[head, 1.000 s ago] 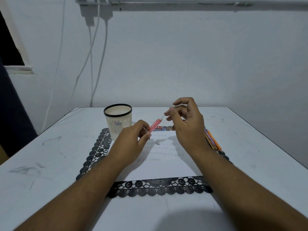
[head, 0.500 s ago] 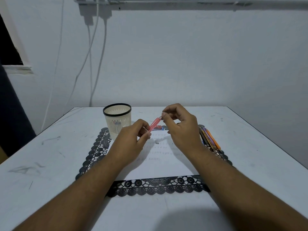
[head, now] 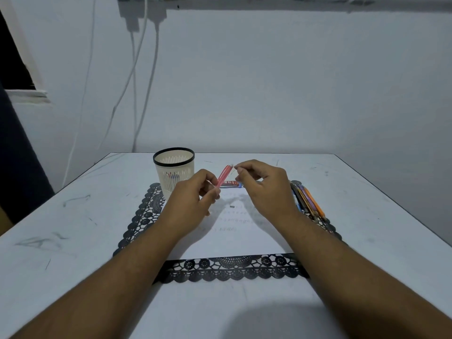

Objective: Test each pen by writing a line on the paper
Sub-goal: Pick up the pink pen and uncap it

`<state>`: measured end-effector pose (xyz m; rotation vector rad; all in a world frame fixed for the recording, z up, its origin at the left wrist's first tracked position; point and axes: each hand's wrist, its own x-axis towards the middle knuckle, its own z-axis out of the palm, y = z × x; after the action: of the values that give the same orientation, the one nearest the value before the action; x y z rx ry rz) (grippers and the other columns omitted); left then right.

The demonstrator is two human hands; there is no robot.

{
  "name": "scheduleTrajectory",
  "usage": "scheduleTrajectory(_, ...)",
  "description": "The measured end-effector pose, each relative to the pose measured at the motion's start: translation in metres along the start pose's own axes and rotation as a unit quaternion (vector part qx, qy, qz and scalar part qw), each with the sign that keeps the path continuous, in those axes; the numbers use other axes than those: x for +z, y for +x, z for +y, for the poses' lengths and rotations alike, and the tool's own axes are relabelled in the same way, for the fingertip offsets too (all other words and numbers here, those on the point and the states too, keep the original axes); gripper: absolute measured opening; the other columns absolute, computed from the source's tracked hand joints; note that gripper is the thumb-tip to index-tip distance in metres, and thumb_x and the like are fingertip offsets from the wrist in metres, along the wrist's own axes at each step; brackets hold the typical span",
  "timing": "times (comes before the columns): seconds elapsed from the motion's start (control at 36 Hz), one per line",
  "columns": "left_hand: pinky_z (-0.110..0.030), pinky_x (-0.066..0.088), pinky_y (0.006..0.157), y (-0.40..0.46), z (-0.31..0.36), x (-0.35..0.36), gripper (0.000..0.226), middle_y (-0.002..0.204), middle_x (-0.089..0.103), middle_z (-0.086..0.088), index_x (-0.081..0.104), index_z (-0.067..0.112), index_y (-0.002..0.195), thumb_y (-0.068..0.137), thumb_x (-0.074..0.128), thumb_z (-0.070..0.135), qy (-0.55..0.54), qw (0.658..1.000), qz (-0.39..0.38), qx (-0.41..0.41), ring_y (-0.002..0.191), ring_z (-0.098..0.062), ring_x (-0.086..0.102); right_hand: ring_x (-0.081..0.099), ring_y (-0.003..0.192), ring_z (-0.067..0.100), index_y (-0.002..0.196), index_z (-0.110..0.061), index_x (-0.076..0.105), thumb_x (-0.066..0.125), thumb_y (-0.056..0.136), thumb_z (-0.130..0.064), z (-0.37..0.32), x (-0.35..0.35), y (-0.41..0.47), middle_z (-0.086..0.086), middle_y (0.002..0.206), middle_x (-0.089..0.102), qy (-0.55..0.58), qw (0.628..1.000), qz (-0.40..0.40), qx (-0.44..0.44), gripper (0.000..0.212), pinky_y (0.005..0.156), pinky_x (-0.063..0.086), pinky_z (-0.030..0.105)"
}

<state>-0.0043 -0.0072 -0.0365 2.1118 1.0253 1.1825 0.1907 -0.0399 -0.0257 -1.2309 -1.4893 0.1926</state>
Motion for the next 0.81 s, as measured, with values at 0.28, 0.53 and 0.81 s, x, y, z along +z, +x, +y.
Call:
scheduleTrajectory(0.28,-0.028,0.059,0.055,0.003,-0.008,-0.006,0.004,0.083,0.073,0.001,0.064,0.020,0.103,0.101,0.066,0.017,-0.011,1.000,0.010,-0.019,0.075,-0.009,0.070,0.064,0.083,0.008,0.084,-0.028,0.073,0.071,0.095,-0.028,0.033,0.010,-0.001,-0.013,0.089,0.069,-0.126,0.960,-0.176,0.177,0.011,0.065,0.044,0.027)
scheduleTrajectory(0.53,-0.026,0.059,0.055,0.003,-0.009,-0.006,0.006,0.083,0.073,0.001,0.063,0.021,0.103,0.100,0.065,0.016,0.007,1.000,-0.002,-0.020,0.074,-0.008,0.069,0.061,0.076,0.011,0.083,-0.029,0.071,0.073,0.092,-0.034,0.031,0.020,-0.001,-0.011,0.081,0.064,-0.198,0.944,-0.219,0.149,0.010,0.069,0.050,0.033)
scheduleTrajectory(0.81,-0.024,0.058,0.054,0.004,-0.008,-0.007,0.007,0.082,0.073,0.001,0.064,0.020,0.103,0.100,0.066,0.014,0.024,0.999,-0.009,-0.032,0.071,-0.007,0.068,0.064,0.085,0.013,0.086,-0.027,0.069,0.065,0.099,-0.029,0.029,0.021,0.001,-0.014,0.087,0.067,-0.227,0.938,-0.228,0.130,0.014,0.078,0.054,0.036)
